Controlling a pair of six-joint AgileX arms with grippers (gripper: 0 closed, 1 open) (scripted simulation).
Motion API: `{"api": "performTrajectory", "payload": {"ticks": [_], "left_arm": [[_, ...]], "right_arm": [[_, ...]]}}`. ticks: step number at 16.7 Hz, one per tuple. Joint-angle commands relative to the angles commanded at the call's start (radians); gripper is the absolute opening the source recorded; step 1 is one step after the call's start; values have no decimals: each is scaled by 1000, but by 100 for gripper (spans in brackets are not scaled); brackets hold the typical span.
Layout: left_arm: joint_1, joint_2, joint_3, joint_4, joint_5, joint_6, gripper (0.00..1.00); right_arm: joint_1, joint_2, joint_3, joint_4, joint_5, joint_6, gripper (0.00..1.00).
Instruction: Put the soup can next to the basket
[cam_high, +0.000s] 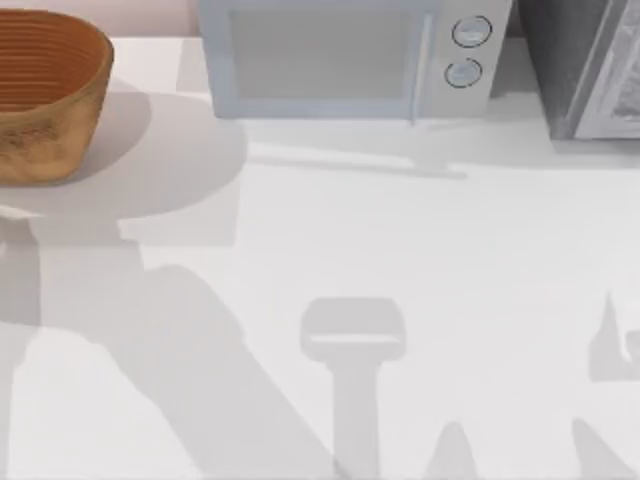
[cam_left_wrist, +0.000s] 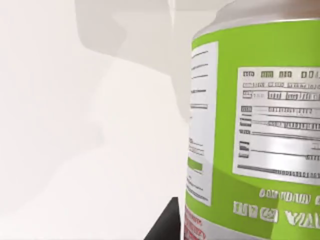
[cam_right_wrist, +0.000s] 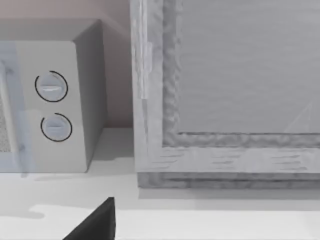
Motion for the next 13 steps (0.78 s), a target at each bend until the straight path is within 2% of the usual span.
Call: {"api": "performTrajectory", "payload": {"ticks": [4,13], "left_arm": [[-2,1,1,2,0,-2,0],[-2,1,1,2,0,-2,68]], "right_arm": [[0,0,0,0,0,0,100],[0,0,0,0,0,0,100]]}}
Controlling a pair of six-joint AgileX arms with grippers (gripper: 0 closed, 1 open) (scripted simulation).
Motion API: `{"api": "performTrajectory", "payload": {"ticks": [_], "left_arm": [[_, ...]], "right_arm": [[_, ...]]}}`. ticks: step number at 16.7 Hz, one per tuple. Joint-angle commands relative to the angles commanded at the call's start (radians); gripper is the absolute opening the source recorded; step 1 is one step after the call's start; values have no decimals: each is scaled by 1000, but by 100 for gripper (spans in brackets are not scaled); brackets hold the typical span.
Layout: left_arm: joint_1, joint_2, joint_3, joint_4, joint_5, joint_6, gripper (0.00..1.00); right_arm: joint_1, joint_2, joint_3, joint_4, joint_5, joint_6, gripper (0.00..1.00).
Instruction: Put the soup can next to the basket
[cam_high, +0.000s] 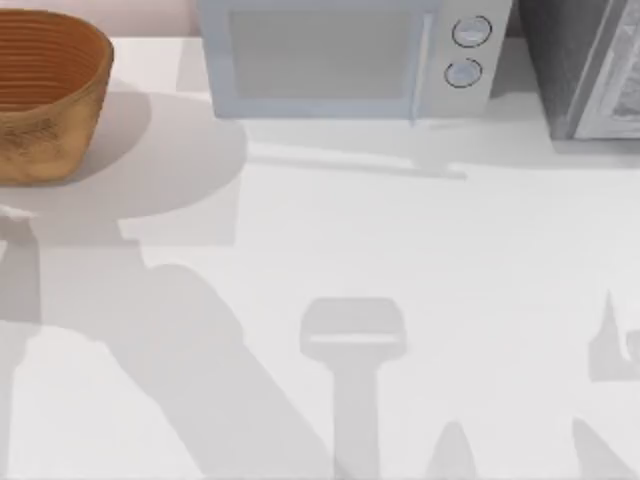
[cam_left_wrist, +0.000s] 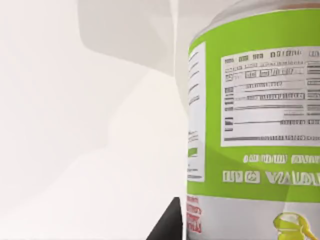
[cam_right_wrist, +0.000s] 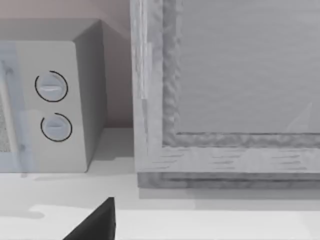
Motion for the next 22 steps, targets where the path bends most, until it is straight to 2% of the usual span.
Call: {"api": "performTrajectory", "payload": {"ticks": [4,5,15,18,22], "left_arm": [[0,0,0,0,0,0,98],[0,0,0,0,0,0,100],[15,-8,-5,-8,1,10,100],[38,-30,20,-52,4,35,100],[2,-34,102,-130,0,11,100]], "right_arm": [[0,0,0,0,0,0,100],[0,0,0,0,0,0,100],[0,0,0,0,0,0,100],[0,0,0,0,0,0,100],[0,0,0,0,0,0,100]]}}
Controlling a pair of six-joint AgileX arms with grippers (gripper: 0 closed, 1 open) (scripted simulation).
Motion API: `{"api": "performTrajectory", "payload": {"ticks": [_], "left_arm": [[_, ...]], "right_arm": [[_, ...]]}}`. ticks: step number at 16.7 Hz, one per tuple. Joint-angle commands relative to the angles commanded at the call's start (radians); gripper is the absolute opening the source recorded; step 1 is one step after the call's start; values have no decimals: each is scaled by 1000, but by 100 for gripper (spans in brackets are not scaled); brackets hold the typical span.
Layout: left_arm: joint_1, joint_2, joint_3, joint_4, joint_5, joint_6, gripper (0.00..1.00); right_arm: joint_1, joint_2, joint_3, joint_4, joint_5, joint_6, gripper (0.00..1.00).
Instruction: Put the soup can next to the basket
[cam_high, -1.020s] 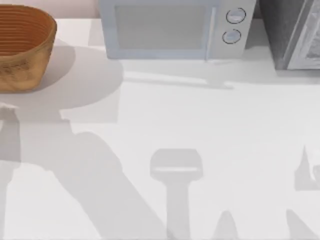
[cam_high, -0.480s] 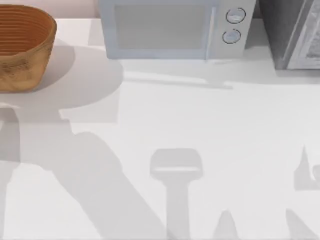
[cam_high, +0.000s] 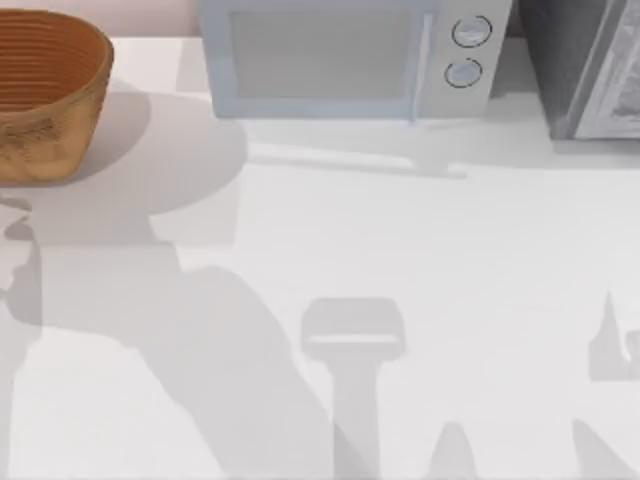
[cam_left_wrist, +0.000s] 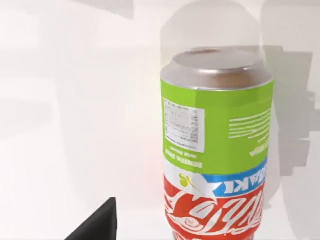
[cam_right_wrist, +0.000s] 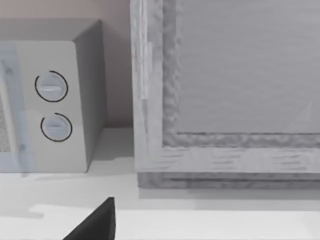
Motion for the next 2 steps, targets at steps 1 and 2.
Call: {"api": "performTrajectory", "payload": {"ticks": [1,2], "left_arm": [[-2,5,12,-13,-1,-9,100],[-2,6,17,-18,-1,-12,100]], "right_arm": [[0,0,0,0,0,0,100],[0,0,0,0,0,0,100]]}}
